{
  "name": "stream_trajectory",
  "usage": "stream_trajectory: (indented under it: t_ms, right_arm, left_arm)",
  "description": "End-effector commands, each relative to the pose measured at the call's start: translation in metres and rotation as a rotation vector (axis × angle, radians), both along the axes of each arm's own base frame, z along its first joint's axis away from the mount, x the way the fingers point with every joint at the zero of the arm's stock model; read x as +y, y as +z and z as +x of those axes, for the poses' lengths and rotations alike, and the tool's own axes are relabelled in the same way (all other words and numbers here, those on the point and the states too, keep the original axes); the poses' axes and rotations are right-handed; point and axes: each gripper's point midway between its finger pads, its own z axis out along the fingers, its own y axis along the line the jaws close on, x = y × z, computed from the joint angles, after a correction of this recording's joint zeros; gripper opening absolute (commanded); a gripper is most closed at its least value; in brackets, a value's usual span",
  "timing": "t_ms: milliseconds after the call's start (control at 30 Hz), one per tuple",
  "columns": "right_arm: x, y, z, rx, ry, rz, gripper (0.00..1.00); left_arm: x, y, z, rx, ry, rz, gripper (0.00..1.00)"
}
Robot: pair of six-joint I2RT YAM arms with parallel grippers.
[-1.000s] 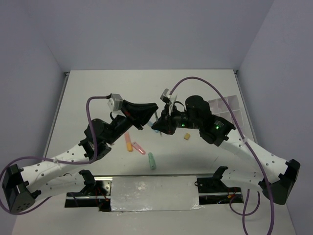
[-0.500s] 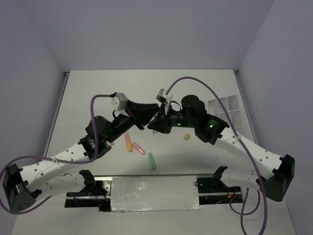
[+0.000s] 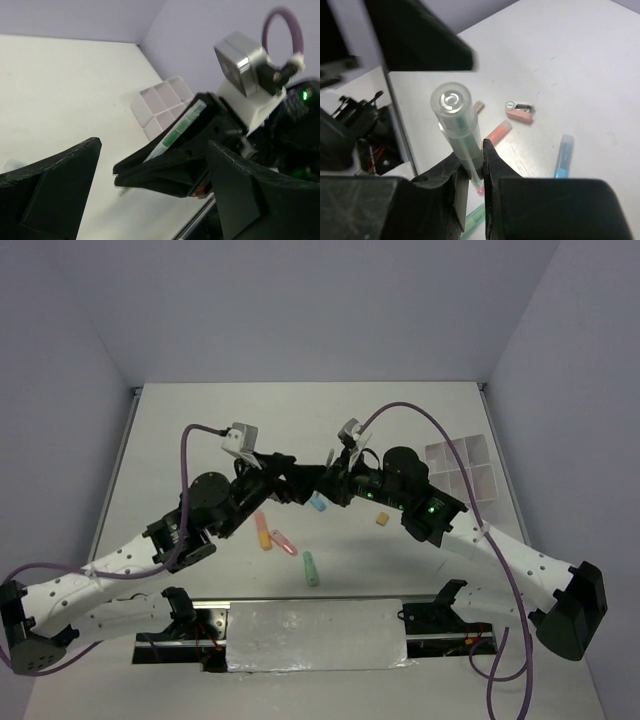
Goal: Sort the stationery into containers
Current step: Close the pen cap on the pen, then place the pen in the storage box.
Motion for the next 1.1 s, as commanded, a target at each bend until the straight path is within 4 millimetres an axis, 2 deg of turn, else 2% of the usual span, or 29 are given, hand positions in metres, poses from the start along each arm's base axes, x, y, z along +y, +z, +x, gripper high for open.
stream_trajectory:
  t_ms: [0, 100, 200, 233, 267, 300, 333, 367, 400, 433, 533, 567, 600, 633, 667, 700, 733, 800, 833, 900, 1033, 1067]
  right_arm:
    - [-0.009, 0.016, 0.022, -0.056, -0.131, 0.093, 0.0]
    - [-0.033, 0.003, 0.048, -0.044, -0.282, 0.055, 0.0]
    - [-0.077, -0.008, 0.081, -0.005, -0.482, 0.031, 0.0]
    - [-0.113, -0.008, 0.104, 0.004, -0.614, 0.033, 0.0]
    - [-0.144, -0.013, 0.119, 0.016, -0.746, 0.008, 0.0]
    - [-0.166, -0.014, 0.131, 0.021, -0.829, -0.006, 0.0]
    - [-0.208, -0.015, 0.148, 0.021, -0.962, -0.028, 0.0]
    - [-0.231, -0.022, 0.155, 0.049, -1.044, -0.064, 0.0]
    - [-0.254, -0.02, 0.166, 0.053, -1.135, -0.073, 0.0]
    - [-0.29, -0.027, 0.171, 0.091, -1.227, -0.083, 0.0]
    - [-0.328, -0.028, 0.183, 0.118, -1.343, -0.088, 0.0]
    - [-0.347, -0.02, 0.185, 0.106, -1.41, -0.084, 0.0]
    - [-0.355, -0.023, 0.188, 0.113, -1.452, -0.089, 0.0]
    - [-0.376, -0.019, 0.188, 0.101, -1.532, -0.077, 0.0]
    - [-0.388, -0.017, 0.191, 0.099, -1.558, -0.063, 0.0]
    - [-0.392, -0.017, 0.194, 0.088, -1.562, -0.068, 0.01]
    - [-0.405, -0.017, 0.191, 0.087, -1.63, -0.073, 0.01]
    - [-0.423, -0.022, 0.189, 0.1, -1.689, -0.079, 0.01]
    - [-0.427, -0.023, 0.19, 0.096, -1.695, -0.068, 0.01]
    - [-0.439, -0.027, 0.187, 0.1, -1.719, -0.043, 0.01]
    - [-0.444, -0.028, 0.193, 0.073, -1.702, -0.031, 0.03]
    - [-0.446, -0.034, 0.195, 0.088, -1.708, -0.035, 0.03]
  left_arm:
    - [0.058, 0.023, 0.011, 0.166, 0.3, -0.106, 0.99]
    - [0.109, 0.028, 0.013, 0.226, 0.513, -0.096, 0.99]
    - [0.136, 0.025, 0.003, 0.255, 0.58, 0.002, 0.99]
    - [0.144, 0.023, 0.002, 0.264, 0.604, 0.036, 0.99]
    - [0.145, 0.016, 0.001, 0.271, 0.604, 0.102, 0.99]
    - [0.147, 0.018, -0.002, 0.276, 0.596, 0.134, 0.99]
    - [0.151, 0.001, -0.008, 0.314, 0.585, 0.23, 0.99]
    - [0.15, -0.009, -0.011, 0.333, 0.572, 0.284, 0.99]
    - [0.15, -0.02, -0.013, 0.348, 0.554, 0.338, 0.99]
    - [0.15, -0.036, -0.02, 0.378, 0.517, 0.411, 0.99]
    - [0.157, -0.081, -0.03, 0.424, 0.474, 0.628, 0.99]
    - [0.163, -0.103, -0.034, 0.44, 0.468, 0.721, 0.99]
    - [0.167, -0.113, -0.035, 0.447, 0.473, 0.757, 0.99]
    - [0.17, -0.125, -0.036, 0.455, 0.475, 0.786, 0.99]
    - [0.171, -0.141, -0.037, 0.461, 0.473, 0.799, 0.99]
    - [0.17, -0.144, -0.036, 0.461, 0.479, 0.786, 0.99]
    - [0.169, -0.143, -0.036, 0.459, 0.475, 0.775, 0.99]
    - [0.178, -0.129, -0.034, 0.433, 0.525, 0.759, 0.99]
    - [0.185, -0.123, -0.033, 0.418, 0.559, 0.729, 0.99]
    - [0.188, -0.125, -0.03, 0.397, 0.574, 0.707, 0.99]
    - [0.179, -0.129, -0.03, 0.386, 0.512, 0.716, 0.99]
    - [0.179, -0.13, -0.03, 0.39, 0.508, 0.728, 0.99]
